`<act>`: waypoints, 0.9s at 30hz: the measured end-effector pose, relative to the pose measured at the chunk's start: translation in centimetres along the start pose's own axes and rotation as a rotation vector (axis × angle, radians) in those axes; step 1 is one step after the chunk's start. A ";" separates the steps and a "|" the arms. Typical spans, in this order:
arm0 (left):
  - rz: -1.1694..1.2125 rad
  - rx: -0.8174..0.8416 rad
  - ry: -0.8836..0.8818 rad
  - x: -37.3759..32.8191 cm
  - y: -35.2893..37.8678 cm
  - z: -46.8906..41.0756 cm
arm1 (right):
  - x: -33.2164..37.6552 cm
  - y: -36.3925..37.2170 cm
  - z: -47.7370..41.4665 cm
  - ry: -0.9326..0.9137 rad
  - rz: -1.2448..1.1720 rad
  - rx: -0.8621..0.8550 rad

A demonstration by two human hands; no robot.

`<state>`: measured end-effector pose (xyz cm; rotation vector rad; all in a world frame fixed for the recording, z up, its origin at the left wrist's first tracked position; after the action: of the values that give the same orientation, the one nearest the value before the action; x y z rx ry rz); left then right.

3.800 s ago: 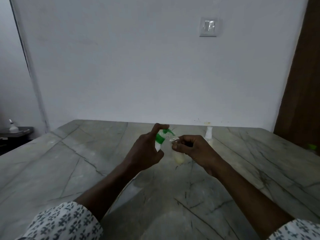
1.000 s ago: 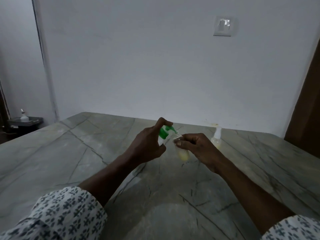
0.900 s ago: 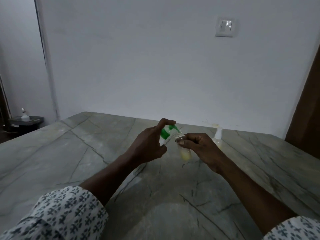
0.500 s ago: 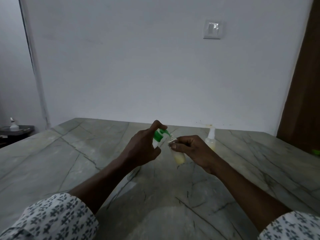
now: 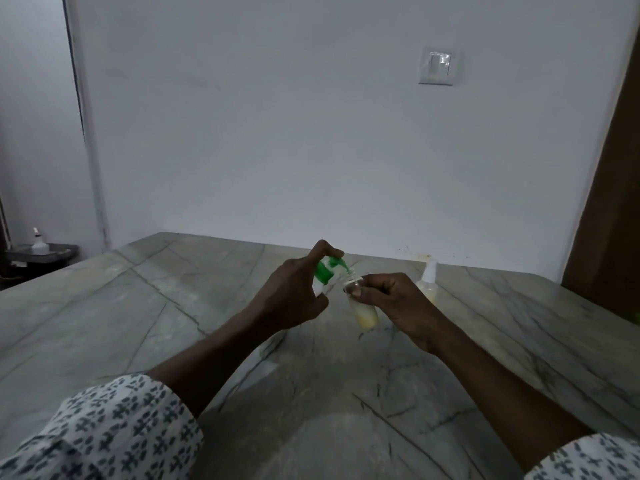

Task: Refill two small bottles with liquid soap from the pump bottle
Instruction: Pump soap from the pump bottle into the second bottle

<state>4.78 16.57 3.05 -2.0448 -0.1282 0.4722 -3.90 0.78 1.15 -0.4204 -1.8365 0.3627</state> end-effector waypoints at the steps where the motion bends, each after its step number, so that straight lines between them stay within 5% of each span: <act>1: 0.000 -0.004 0.004 0.0 0.1 0.0 | -0.1 0.1 0.0 0.001 0.007 0.004; 27: -0.017 0.029 -0.013 -0.2 0.2 -0.2 | -0.1 -0.3 0.3 0.013 0.084 -0.002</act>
<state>4.61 16.28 3.01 -2.0112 -0.1460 0.4744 -4.25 0.47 1.11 -0.5015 -1.8100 0.4146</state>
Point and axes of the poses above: each hand's wrist, its own z-axis away from the middle knuckle, its own y-axis out of the palm, x = y × z, the point moved 4 cm from there along -z, towards the middle knuckle, and after that the axes turned 15 degrees about x, right-handed, at the moved point
